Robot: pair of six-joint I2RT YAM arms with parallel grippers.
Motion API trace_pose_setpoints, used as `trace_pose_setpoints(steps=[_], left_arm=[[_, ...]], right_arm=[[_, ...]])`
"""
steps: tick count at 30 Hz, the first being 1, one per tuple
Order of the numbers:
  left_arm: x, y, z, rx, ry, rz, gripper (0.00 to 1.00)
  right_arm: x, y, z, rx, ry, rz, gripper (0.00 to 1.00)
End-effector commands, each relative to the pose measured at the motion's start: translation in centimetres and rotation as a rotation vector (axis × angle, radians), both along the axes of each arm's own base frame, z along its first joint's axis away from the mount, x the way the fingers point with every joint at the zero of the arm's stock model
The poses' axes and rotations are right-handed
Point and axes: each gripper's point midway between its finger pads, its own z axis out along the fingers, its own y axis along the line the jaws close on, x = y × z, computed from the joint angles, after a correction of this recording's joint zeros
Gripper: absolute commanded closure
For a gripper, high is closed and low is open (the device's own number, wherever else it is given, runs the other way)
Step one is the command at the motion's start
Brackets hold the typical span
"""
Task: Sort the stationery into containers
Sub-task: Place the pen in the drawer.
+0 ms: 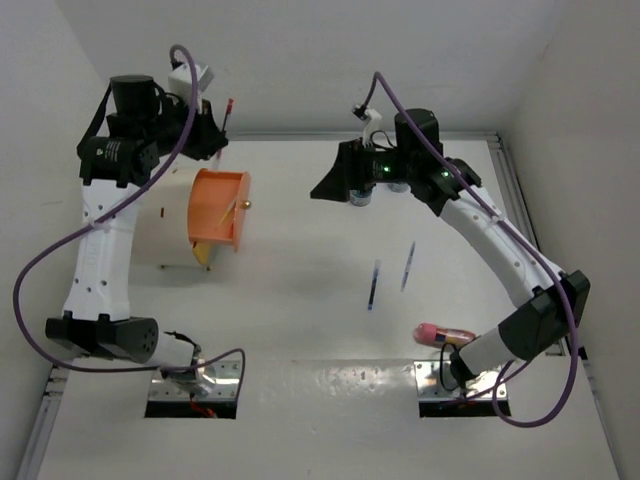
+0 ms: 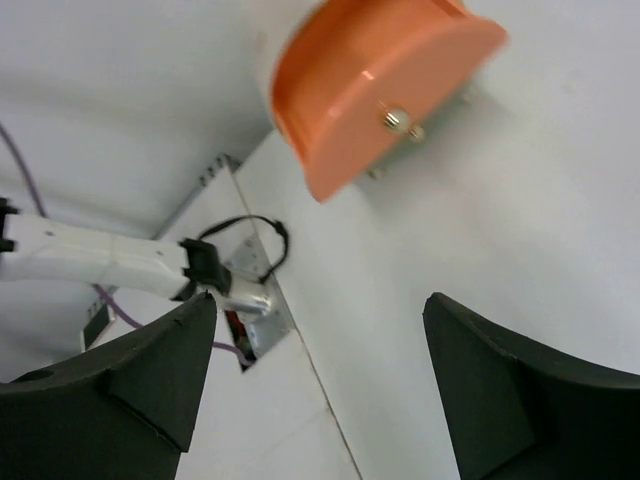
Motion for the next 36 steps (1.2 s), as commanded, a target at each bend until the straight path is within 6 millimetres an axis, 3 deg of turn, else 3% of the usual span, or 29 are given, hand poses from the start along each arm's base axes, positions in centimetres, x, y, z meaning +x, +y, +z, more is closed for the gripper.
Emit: trace_pose_setpoints(steps=[1, 6, 11, 23, 28, 31, 36], left_arm=[[0.1, 7.7, -7.1, 0.332, 0.149, 0.296, 1.0], [0.0, 10.1, -11.6, 0.444, 0.236, 0.385, 1.0], [0.1, 10.1, -14.7, 0.472, 0.331, 0.372, 1.0], [-0.5, 8.0, -18.6, 0.463, 0.458, 0.252, 1.0], [-0.7, 7.9, -19.6, 0.488, 0.497, 0.245, 0.99], [-0.7, 7.7, -20.0, 0.506, 0.521, 0.223, 0.95], [-0.5, 7.6, -20.3, 0.524, 0.55, 0.195, 0.77]], right_arm=[[-0.5, -2.9, -1.9, -0.088, -0.011, -0.036, 0.17], [0.1, -5.4, -4.4, -0.136, 0.044, -0.09, 0.18], [0.4, -6.2, -5.4, -0.15, 0.077, -0.113, 0.19], [0.7, -7.2, -7.0, -0.179, 0.119, -0.128, 0.19], [0.8, -7.4, -7.4, -0.183, 0.14, -0.134, 0.2], [0.9, -7.5, -7.5, -0.182, 0.142, -0.136, 0.2], [1.0, -7.9, -8.4, -0.223, 0.144, -0.152, 0.2]])
